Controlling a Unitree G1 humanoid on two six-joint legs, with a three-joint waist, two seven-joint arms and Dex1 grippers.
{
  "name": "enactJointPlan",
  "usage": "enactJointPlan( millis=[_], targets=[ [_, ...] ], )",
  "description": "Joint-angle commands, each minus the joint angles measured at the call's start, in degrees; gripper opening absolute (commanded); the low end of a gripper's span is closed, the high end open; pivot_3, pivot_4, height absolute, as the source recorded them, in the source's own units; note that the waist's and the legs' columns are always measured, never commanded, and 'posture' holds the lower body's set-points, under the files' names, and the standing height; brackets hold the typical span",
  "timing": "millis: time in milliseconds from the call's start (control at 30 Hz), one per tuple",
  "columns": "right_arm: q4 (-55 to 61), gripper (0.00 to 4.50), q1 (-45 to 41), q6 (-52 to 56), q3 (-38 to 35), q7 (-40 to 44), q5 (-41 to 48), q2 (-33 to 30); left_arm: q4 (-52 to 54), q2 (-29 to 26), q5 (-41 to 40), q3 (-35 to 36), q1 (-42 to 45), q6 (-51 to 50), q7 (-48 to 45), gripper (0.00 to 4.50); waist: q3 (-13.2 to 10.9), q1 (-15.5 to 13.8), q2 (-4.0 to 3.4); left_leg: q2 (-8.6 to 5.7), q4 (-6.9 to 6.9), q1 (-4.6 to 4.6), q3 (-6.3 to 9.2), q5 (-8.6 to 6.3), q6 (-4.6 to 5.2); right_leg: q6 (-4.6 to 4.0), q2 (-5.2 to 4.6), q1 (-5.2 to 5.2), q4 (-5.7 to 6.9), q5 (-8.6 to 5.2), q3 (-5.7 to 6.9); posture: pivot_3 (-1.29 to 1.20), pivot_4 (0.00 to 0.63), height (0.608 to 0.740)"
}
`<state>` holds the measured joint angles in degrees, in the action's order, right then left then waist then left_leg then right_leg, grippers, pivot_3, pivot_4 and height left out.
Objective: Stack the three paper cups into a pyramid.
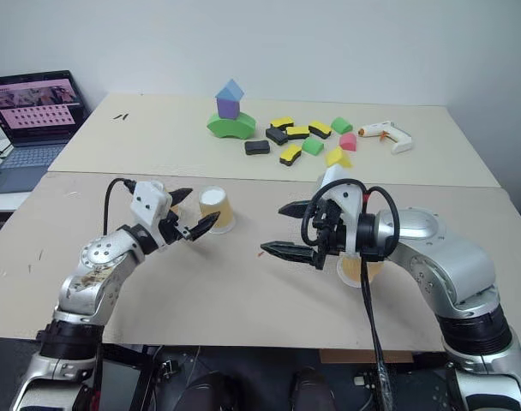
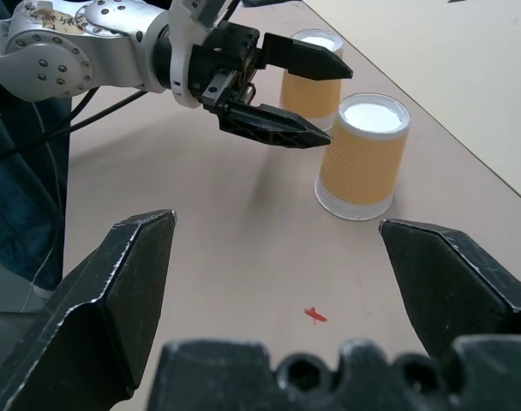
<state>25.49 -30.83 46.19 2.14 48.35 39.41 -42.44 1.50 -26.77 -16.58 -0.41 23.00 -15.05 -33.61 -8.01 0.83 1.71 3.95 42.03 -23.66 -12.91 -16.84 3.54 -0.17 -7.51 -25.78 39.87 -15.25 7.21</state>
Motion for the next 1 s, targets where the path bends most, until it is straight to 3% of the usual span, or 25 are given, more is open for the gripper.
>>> enactJointPlan(
  millis=[33, 667, 1000],
  targets=[
    [2.11, 4.47, -0.45, -1.17, -2.83, -0.44, 0.18, -0.56, -4.58, 1.20, 1.71, -0.73, 3.93, 2.93, -1.30, 4.50, 0.00, -0.08, 0.00, 0.00, 0.01, 0.00, 0.00, 0.00, 0.00, 0.00, 0.00, 0.00, 0.01, 0.00, 0.00, 0.00, 0.150, 0.703],
    [3.59, 4.47, 0.22, 0.61, -5.73, -1.87, 1.45, -1.27, -20.57, 6.76, 3.66, -0.86, 12.01, 4.26, -2.56, 4.50, -0.01, -0.10, 0.02, 0.00, 0.04, -0.02, 0.08, 0.01, 0.02, 0.02, 0.00, 0.07, -0.02, -0.01, 0.07, 0.00, 0.150, 0.703],
    [3.76, 4.47, 1.14, 0.51, -5.29, -2.61, 0.72, -1.32, -21.70, 7.59, 4.82, -0.64, 14.25, 5.72, -2.85, 4.50, -0.01, -0.09, 0.02, 0.00, 0.04, -0.05, 0.11, 0.01, 0.02, 0.02, 0.00, 0.07, -0.03, -0.01, 0.08, 0.00, 0.150, 0.703]
  ],
)
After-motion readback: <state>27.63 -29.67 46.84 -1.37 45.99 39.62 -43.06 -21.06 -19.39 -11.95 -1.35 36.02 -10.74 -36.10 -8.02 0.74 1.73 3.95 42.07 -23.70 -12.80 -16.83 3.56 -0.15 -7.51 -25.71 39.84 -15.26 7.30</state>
